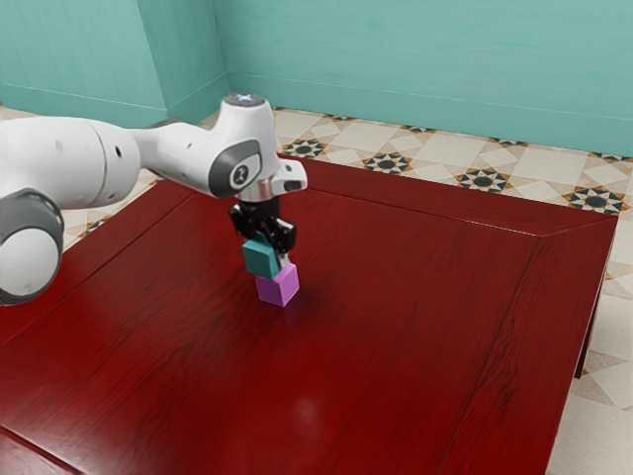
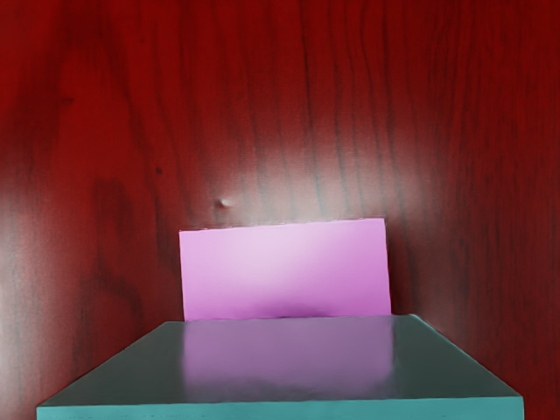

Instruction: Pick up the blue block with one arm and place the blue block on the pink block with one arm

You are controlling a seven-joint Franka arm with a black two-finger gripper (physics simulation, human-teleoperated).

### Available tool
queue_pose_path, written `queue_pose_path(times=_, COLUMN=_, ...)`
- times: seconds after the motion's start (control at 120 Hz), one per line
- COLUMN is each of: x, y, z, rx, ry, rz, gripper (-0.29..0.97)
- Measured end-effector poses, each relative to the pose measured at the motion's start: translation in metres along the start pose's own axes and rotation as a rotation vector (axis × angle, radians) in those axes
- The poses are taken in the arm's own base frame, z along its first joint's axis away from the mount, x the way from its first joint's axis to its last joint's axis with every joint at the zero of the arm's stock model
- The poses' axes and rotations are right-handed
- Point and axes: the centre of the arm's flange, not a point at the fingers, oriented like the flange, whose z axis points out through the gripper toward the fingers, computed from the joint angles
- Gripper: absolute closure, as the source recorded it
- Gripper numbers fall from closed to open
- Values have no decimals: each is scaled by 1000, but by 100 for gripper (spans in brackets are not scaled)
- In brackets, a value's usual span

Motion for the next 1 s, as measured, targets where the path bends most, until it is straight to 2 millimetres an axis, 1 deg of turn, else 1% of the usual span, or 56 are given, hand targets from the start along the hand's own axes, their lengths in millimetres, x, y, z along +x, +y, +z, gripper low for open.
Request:
queue_pose_path(times=0.217, x=5, y=1, z=-2, rx=-12, ry=10, rz=-3, gripper=33)
queue_pose_path(times=0.417, x=8, y=1, z=7, rx=-20, ry=2, rz=-10, gripper=33)
queue_pose_path(times=0.575, x=9, y=-5, z=10, rx=-16, ry=-1, rz=-20, gripper=33)
queue_pose_path(times=0.683, x=10, y=-5, z=16, rx=-16, ry=-9, rz=-20, gripper=33)
queue_pose_path(times=0.867, x=13, y=-4, z=16, rx=-16, ry=-3, rz=-17, gripper=33)
queue_pose_path(times=1.0, x=14, y=-6, z=20, rx=-23, ry=-9, rz=-19, gripper=22)
